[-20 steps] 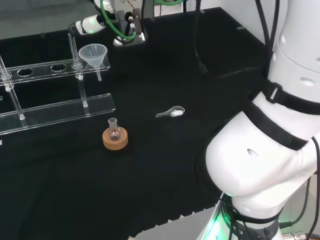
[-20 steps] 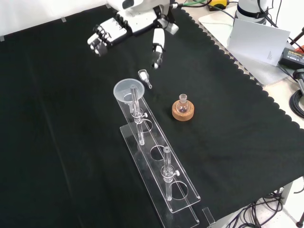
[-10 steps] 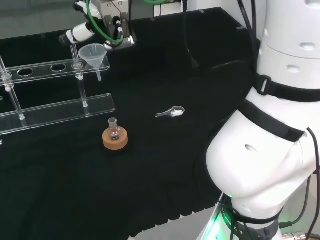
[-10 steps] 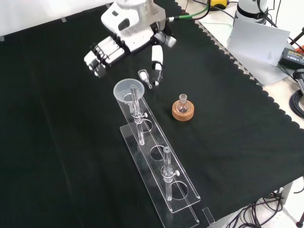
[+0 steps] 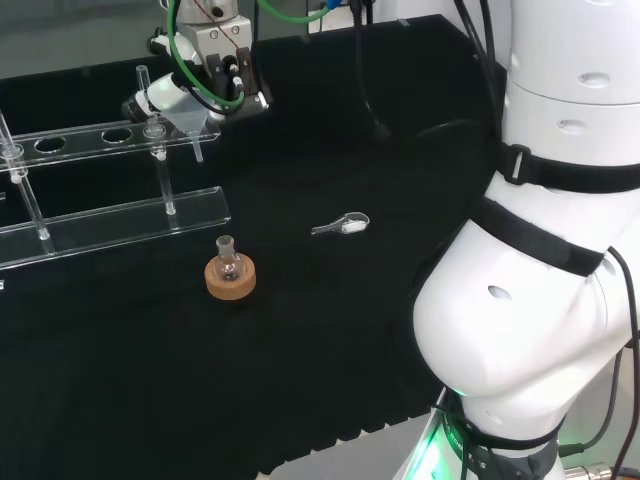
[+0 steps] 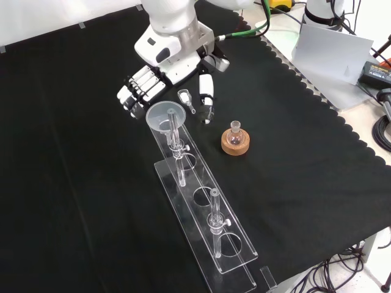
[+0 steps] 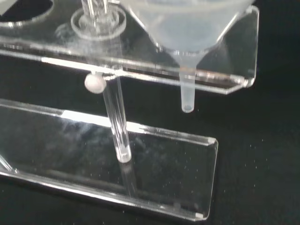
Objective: Pick up the funnel from the transparent funnel stand.
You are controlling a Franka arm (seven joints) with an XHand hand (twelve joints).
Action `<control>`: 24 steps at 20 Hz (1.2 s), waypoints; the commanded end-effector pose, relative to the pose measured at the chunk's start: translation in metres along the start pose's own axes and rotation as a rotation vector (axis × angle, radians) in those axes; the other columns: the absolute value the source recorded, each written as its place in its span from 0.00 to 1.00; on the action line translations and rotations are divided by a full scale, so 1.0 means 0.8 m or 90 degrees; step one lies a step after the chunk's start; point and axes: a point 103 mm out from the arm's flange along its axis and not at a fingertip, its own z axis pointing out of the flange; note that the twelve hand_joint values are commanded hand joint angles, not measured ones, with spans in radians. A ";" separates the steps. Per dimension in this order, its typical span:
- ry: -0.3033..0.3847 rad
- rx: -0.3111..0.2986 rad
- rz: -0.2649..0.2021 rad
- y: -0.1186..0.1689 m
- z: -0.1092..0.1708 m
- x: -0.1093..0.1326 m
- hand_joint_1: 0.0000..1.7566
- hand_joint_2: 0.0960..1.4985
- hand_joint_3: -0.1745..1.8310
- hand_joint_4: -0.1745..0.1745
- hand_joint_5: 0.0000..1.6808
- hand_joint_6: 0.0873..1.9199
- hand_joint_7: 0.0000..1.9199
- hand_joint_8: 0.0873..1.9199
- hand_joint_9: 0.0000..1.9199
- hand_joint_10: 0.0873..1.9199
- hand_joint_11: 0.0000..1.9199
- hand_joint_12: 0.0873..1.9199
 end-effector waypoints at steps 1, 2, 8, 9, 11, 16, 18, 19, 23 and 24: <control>0.001 0.013 -0.006 -0.004 0.014 0.001 0.17 0.40 0.08 0.60 0.00 0.00 0.00 0.00 0.00 0.00 0.00 0.00; 0.002 0.012 -0.009 -0.003 0.016 0.002 0.17 0.40 0.08 0.59 0.00 0.00 0.00 0.00 0.00 0.00 0.00 0.00; 0.007 0.016 -0.007 0.003 0.035 -0.002 0.18 0.41 0.08 0.56 0.00 0.00 0.00 0.00 0.00 0.00 0.00 0.00; 0.010 0.019 0.001 0.005 0.038 -0.005 0.18 0.41 0.08 0.55 0.00 0.00 0.00 0.00 0.00 0.00 0.00 0.00; 0.010 0.021 0.014 0.008 0.042 -0.011 0.19 0.41 0.08 0.53 0.00 0.00 0.00 0.00 0.00 0.00 0.00 0.00; 0.020 0.015 0.029 0.013 0.043 -0.022 0.20 0.41 0.09 0.48 0.00 0.00 0.00 0.00 0.00 0.00 0.03 0.00; 0.020 0.011 0.033 0.014 0.043 -0.023 0.20 0.41 0.09 0.47 0.00 0.00 0.02 0.00 0.00 0.00 0.01 0.15; 0.022 0.010 0.034 0.014 0.042 -0.023 0.21 0.41 0.09 0.46 0.00 0.00 0.03 0.00 0.01 0.00 0.00 0.25; 0.023 0.014 0.032 0.016 0.040 -0.021 0.22 0.42 0.09 0.43 0.00 0.00 0.05 0.03 0.04 0.04 0.00 0.51; 0.022 0.015 0.030 0.016 0.040 -0.020 0.22 0.42 0.09 0.43 0.00 0.00 0.05 0.06 0.02 0.11 0.00 0.54</control>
